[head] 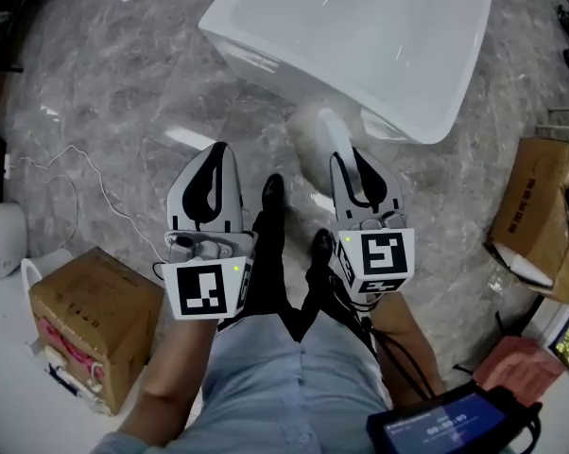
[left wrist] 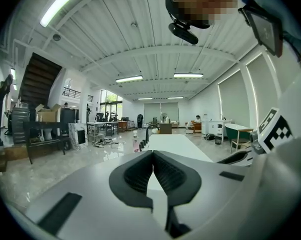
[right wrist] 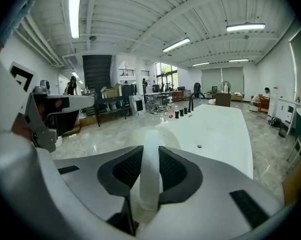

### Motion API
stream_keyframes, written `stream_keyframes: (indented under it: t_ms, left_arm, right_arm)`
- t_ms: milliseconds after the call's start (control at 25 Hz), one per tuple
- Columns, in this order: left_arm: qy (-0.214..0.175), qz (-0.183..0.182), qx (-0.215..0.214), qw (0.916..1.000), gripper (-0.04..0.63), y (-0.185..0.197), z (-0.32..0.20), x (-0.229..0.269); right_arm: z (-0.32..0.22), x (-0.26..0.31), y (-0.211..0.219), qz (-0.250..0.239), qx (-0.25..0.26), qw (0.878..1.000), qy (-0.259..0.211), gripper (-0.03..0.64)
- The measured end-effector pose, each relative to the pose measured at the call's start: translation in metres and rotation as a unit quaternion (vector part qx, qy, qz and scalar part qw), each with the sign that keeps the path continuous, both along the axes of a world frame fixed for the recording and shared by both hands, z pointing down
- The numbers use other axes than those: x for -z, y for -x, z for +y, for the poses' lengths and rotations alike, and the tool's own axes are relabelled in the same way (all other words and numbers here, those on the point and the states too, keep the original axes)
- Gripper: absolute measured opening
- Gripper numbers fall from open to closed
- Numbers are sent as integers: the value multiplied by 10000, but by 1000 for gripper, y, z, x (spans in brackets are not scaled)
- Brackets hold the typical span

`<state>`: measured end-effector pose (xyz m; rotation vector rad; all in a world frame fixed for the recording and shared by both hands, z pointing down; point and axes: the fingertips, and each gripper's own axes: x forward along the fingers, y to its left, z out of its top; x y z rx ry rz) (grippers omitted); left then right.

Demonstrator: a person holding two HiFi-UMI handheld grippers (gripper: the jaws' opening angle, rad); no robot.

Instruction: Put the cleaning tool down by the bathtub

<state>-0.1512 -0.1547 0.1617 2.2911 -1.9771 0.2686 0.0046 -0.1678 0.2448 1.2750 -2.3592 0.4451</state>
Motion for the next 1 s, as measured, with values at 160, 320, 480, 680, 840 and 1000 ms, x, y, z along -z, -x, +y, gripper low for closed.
stream_keyframes:
  t_ms: [160, 320, 480, 680, 840, 1000]
  left_arm:
    - [175, 10, -93, 9998, 17, 10, -19, -34]
    - [359, 8, -134, 9993, 17, 20, -33, -68]
    - [437, 48, -227, 9988, 17, 26, -46, -93]
    - [500, 152, -355, 9980, 17, 32, -62, -126]
    - [685, 354, -361, 9964, 17, 31, -74, -163]
    - [745, 384, -359, 9958, 17, 36, -87, -195]
  right_arm:
    - [-20, -35, 11, 54, -39, 9998, 178, 101]
    - [-37, -67, 20, 97, -75, 9995, 304, 101]
    - [-48, -94, 26, 165, -169, 9989, 409, 101]
    - [-59, -130, 39, 240, -181, 9983, 505, 101]
    - [-72, -166, 48, 312, -132, 9979, 554, 101]
    - [-80, -202, 55, 346, -144, 9971, 662, 101]
